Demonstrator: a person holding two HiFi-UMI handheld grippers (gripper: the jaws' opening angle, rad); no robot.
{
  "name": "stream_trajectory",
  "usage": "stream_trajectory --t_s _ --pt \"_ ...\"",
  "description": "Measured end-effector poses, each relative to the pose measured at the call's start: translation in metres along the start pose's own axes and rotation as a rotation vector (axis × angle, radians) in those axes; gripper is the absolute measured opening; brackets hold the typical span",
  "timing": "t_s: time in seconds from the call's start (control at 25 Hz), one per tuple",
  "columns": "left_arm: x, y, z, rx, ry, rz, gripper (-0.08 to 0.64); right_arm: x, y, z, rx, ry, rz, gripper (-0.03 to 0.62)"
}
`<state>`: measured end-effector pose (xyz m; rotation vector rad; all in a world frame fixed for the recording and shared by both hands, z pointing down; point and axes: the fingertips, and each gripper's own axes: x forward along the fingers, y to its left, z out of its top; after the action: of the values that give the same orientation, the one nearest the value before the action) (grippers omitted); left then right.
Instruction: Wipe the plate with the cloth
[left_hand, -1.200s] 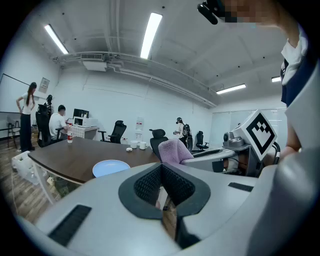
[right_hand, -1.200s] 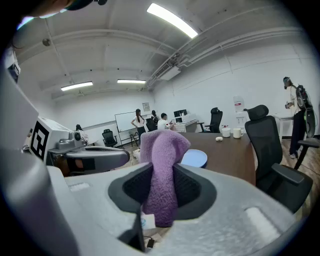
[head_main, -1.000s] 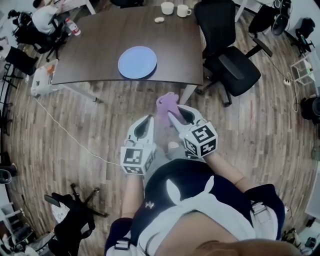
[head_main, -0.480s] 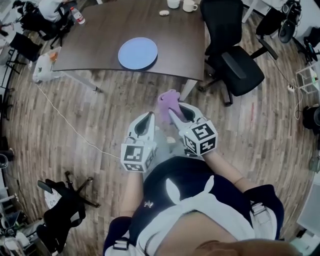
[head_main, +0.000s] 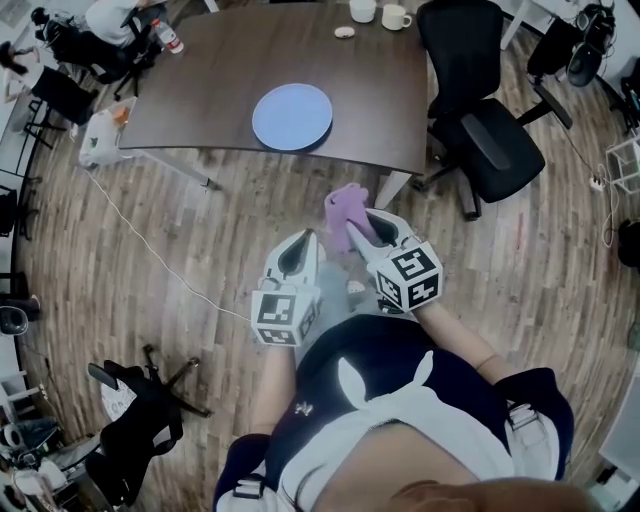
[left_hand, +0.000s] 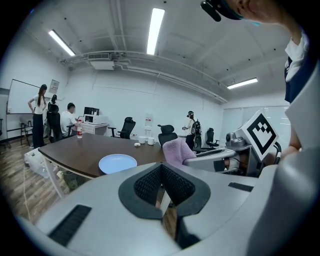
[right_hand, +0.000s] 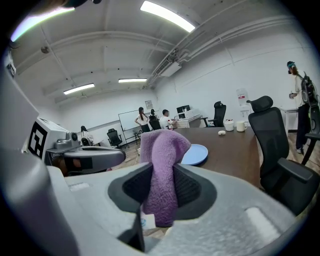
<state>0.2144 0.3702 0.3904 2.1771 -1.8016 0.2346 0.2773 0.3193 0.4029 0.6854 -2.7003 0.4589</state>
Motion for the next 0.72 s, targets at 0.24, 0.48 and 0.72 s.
stream_trajectory --t_s 0.24,0.48,0.72 --pt "0.027 0.048 0.010 -0.004 0.029 -0.006 0.005 0.051 -0.012 0.017 -0.003 0.032 0.006 0.114" --pt "0.065 0.105 0.025 -0.002 0.045 -0.024 0.005 0.110 -0.027 0.039 0.000 0.051 -0.008 0.114" --pt "0.099 0.151 0.037 -0.001 0.061 -0.062 0.005 0.161 -0.039 0.058 0.013 0.063 -0.034 0.114"
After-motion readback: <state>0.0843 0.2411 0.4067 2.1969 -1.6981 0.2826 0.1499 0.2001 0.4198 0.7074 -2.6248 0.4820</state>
